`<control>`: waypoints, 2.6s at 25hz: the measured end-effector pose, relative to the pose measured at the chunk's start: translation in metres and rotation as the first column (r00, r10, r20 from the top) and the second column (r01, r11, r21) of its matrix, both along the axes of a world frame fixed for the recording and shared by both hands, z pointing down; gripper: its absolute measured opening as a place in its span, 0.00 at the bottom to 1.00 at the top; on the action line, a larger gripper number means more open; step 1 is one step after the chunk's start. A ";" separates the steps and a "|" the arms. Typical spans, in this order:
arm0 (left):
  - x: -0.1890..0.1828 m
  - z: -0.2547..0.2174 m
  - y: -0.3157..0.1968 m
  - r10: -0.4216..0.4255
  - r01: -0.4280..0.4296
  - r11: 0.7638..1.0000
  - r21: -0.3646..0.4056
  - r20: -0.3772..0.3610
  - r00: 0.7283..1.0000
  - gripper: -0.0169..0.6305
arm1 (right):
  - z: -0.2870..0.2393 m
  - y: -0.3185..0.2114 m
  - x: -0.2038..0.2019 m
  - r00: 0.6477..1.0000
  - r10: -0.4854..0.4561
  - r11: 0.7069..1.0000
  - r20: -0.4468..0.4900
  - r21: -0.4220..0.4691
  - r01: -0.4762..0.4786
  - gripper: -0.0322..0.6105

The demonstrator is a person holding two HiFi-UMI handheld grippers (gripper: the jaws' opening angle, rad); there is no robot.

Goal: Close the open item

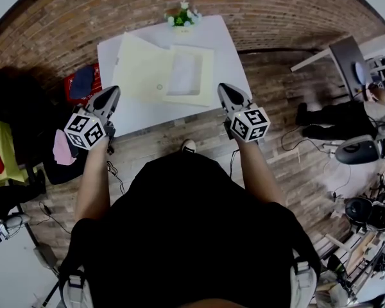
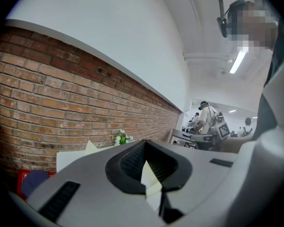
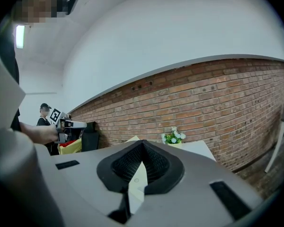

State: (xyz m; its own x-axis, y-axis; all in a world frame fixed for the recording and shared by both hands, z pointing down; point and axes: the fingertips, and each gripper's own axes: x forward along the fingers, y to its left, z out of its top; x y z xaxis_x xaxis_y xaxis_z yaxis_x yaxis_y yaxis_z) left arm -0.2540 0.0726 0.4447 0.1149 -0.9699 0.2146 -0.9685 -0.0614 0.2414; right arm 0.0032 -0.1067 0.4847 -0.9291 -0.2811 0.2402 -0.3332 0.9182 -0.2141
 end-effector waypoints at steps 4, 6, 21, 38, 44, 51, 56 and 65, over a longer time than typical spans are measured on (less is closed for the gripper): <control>0.000 0.000 -0.013 -0.020 0.020 1.000 -0.005 0.001 1.000 0.04 | 0.003 -0.017 -0.005 1.000 -0.024 1.000 -0.001 -0.003 0.024 0.08; 0.000 0.000 -0.018 -0.029 0.029 1.000 -0.007 0.001 1.000 0.04 | 0.002 -0.025 -0.006 0.999 -0.032 0.999 -0.001 -0.002 0.032 0.08; 0.010 0.004 -0.067 -0.064 0.065 0.998 -0.026 0.008 0.998 0.04 | 0.017 -0.078 -0.002 0.997 -0.082 0.996 -0.006 -0.032 0.082 0.08; 0.014 0.008 -0.079 -0.109 0.109 0.993 -0.048 -0.003 0.994 0.04 | 0.031 -0.098 -0.002 0.991 -0.131 0.990 -0.028 -0.055 0.130 0.08; 0.005 0.007 -0.067 -0.146 0.145 0.988 -0.046 -0.011 0.989 0.04 | 0.030 -0.092 -0.011 0.987 -0.156 0.987 -0.036 -0.053 0.154 0.08; -0.007 0.016 -0.056 -0.174 0.172 0.983 -0.066 -0.018 0.985 0.04 | 0.031 -0.089 -0.020 0.984 -0.168 0.985 -0.052 -0.057 0.165 0.08; -0.023 0.021 -0.051 -0.182 0.180 0.980 -0.084 -0.019 0.983 0.04 | 0.031 -0.090 -0.030 0.986 -0.160 0.986 -0.058 -0.055 0.156 0.08; -0.053 0.026 -0.051 -0.199 0.197 0.975 -0.101 -0.012 0.980 0.04 | 0.030 -0.089 -0.048 0.987 -0.150 0.988 -0.066 -0.058 0.146 0.08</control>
State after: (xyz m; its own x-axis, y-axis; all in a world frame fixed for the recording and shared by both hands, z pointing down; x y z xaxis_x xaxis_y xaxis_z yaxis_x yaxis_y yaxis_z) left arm -0.3067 0.0213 0.4711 -0.0717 -0.9480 0.3102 -0.9534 0.1565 0.2578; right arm -0.0450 -0.1960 0.5142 -0.9399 -0.1270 0.3169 -0.2104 0.9465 -0.2449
